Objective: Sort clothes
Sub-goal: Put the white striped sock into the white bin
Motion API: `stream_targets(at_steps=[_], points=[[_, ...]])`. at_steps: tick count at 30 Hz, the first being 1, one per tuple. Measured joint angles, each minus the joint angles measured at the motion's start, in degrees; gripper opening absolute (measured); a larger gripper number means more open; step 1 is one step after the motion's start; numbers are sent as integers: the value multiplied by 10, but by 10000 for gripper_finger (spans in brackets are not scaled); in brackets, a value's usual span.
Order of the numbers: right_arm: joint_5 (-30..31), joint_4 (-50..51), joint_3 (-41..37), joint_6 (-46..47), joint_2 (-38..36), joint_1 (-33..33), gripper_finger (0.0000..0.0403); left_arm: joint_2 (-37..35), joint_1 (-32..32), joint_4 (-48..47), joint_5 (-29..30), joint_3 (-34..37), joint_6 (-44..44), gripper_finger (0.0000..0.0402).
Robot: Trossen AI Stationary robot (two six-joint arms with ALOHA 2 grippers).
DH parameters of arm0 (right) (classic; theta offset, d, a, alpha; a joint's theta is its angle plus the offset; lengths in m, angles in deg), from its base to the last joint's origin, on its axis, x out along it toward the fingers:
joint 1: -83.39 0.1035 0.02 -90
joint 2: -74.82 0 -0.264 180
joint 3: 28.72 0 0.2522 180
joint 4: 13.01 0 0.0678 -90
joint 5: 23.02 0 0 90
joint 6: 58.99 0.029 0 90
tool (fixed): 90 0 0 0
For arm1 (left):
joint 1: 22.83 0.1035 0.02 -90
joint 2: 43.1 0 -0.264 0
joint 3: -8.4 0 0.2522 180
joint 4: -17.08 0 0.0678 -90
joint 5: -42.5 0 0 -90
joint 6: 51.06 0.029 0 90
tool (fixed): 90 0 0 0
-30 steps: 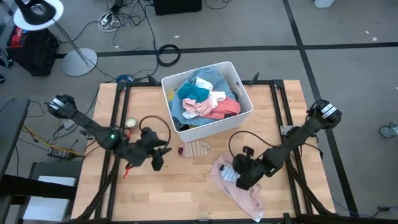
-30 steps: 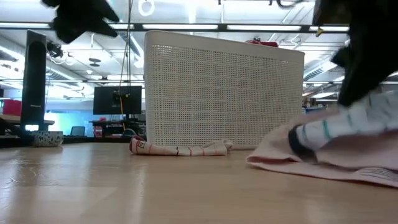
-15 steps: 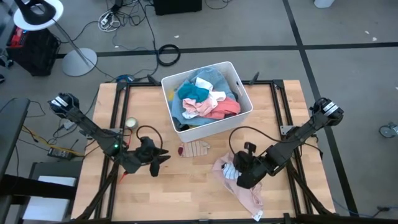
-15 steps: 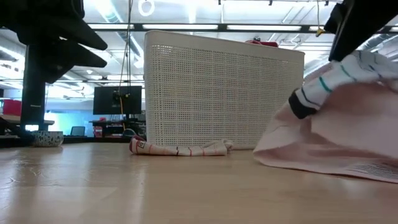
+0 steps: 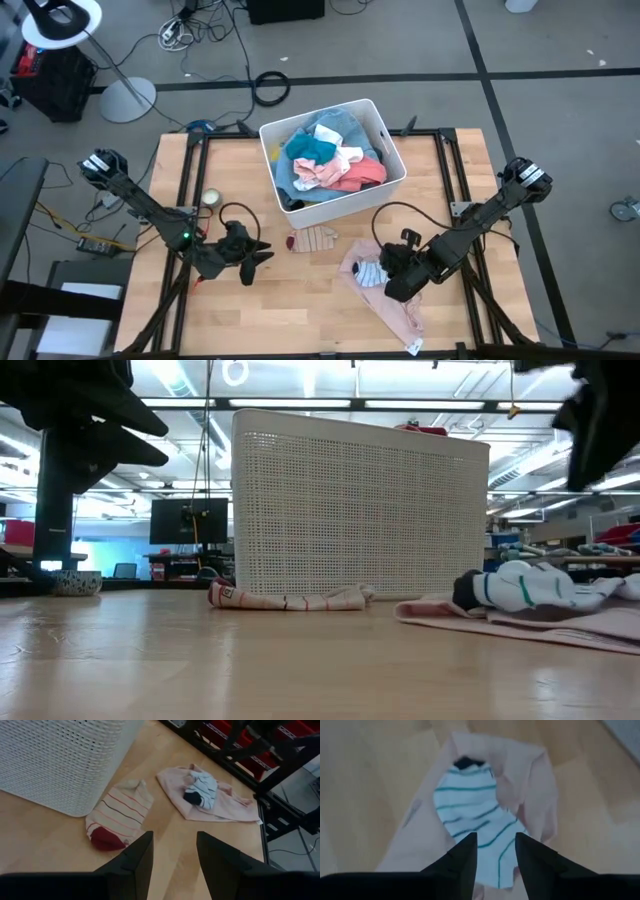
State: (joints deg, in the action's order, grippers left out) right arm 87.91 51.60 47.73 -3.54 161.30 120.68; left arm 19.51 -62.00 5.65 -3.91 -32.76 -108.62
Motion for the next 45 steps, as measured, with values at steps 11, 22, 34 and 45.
stream_targets(at_steps=[11, 22, 34, 45], points=[[-2, -219, -125, -1, 6, -8, 134, 0, 0, 1, 2, 0, 0, 157], [-41, -289, -182, -18, 6, -54, 95, 0, 0, 10, 3, 0, 2, 157], [-17, -216, -134, -32, 6, -39, 2, 0, 0, 10, 4, 0, 2, 157], [45, -34, -6, -70, 3, -29, 1, 0, 0, 10, 4, 0, 3, 157]])
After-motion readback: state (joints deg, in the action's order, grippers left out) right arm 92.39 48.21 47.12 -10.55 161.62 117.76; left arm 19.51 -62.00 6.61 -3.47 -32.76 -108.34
